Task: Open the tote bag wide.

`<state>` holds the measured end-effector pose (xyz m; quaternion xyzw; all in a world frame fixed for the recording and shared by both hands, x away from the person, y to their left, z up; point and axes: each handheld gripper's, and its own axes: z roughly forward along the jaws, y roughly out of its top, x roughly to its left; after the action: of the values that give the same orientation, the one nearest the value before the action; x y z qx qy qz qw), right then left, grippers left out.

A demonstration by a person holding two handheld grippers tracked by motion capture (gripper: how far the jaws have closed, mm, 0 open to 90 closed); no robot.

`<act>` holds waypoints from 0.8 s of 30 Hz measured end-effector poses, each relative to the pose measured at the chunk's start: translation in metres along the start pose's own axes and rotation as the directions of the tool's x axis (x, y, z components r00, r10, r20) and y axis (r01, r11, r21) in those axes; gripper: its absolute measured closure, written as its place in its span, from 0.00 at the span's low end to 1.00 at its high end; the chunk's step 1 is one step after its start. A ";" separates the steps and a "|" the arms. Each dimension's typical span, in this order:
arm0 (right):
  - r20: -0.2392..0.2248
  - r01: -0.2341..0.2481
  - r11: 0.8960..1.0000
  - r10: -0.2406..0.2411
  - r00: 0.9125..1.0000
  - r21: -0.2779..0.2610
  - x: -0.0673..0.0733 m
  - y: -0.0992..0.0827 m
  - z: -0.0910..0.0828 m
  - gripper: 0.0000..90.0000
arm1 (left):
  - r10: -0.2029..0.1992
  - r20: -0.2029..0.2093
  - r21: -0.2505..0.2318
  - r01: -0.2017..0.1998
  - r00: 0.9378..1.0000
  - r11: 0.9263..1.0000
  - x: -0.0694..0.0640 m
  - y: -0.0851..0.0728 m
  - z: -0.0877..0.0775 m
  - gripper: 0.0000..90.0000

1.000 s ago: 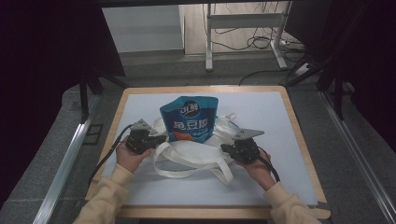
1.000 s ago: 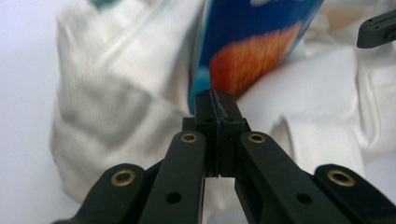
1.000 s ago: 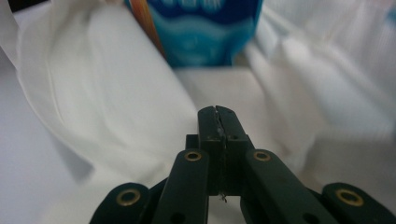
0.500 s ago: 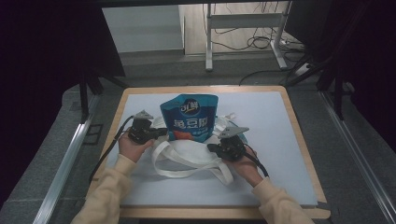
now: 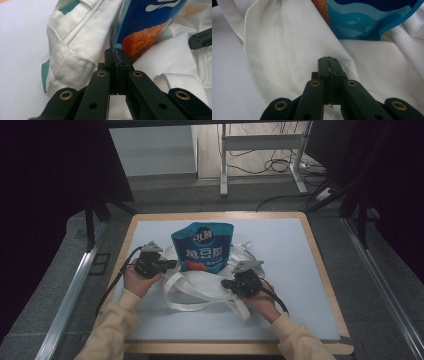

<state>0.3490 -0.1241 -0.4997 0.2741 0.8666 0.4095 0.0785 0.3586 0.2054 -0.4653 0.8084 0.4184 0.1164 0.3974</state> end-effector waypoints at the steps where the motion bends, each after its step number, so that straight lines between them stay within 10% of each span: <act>1: 0.002 0.005 1.000 -0.005 1.000 -0.001 0.000 0.000 0.000 0.99 | -0.003 -0.004 0.003 0.003 1.000 1.000 0.002 0.001 0.001 1.00; 24: -0.020 0.022 0.995 -0.021 1.000 0.095 0.008 -0.015 0.017 0.99 | -0.119 -0.038 0.081 0.122 0.992 0.989 0.033 0.018 0.056 1.00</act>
<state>0.3424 -0.1166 -0.5215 0.2642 0.8888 0.3694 0.0613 0.4186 0.1943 -0.4940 0.7954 0.4775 0.0882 0.3627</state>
